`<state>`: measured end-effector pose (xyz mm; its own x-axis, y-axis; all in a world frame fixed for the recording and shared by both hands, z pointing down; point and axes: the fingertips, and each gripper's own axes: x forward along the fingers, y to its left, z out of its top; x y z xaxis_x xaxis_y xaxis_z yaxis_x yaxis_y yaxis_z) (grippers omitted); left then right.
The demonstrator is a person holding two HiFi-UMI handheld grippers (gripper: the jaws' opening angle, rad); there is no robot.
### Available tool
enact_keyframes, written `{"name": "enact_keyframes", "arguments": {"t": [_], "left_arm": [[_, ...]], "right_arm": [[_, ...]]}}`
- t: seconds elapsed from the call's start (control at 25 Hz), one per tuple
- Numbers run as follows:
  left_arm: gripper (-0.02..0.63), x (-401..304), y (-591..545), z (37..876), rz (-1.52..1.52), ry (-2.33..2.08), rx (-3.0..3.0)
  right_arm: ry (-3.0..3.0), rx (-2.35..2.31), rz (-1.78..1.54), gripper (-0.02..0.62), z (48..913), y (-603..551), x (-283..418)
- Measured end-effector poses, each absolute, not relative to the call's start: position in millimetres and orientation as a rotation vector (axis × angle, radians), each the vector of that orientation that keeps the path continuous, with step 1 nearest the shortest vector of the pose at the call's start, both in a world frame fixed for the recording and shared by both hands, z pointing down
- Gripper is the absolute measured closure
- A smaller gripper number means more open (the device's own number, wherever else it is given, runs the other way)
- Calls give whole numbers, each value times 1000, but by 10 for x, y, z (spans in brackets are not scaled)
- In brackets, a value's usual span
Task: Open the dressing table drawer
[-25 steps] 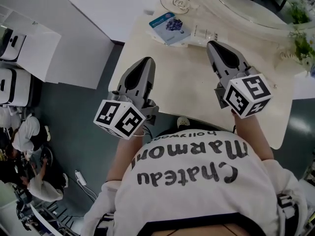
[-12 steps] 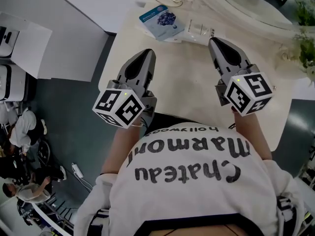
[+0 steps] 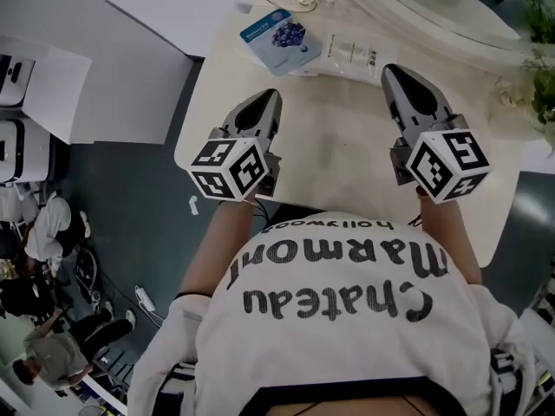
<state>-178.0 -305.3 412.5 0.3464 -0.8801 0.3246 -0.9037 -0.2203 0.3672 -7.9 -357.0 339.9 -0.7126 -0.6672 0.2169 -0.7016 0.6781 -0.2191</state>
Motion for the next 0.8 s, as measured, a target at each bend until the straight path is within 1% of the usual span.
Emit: {"name": "enact_keyframes", "arguments": {"t": [0.4,0.68,0.72,0.8], "left_arm": [[581,-1886,-3364,4834,333,-1502,2024],[580,-1982,-3540,5031,446,-1507,2005],[566,-1988,-3558,5043,453,-1511,2002],[464,-1980,-3590,5057,465,-1509,2004]], "right_arm": [[-2752,1176,480,568,3432,-3662,63],[-2732,1213,479,568,3455,-3657,140],[-2731,1217,479,568,3452,-3652,147],[-2729,1224,475,568,3442,-3644,161]]}}
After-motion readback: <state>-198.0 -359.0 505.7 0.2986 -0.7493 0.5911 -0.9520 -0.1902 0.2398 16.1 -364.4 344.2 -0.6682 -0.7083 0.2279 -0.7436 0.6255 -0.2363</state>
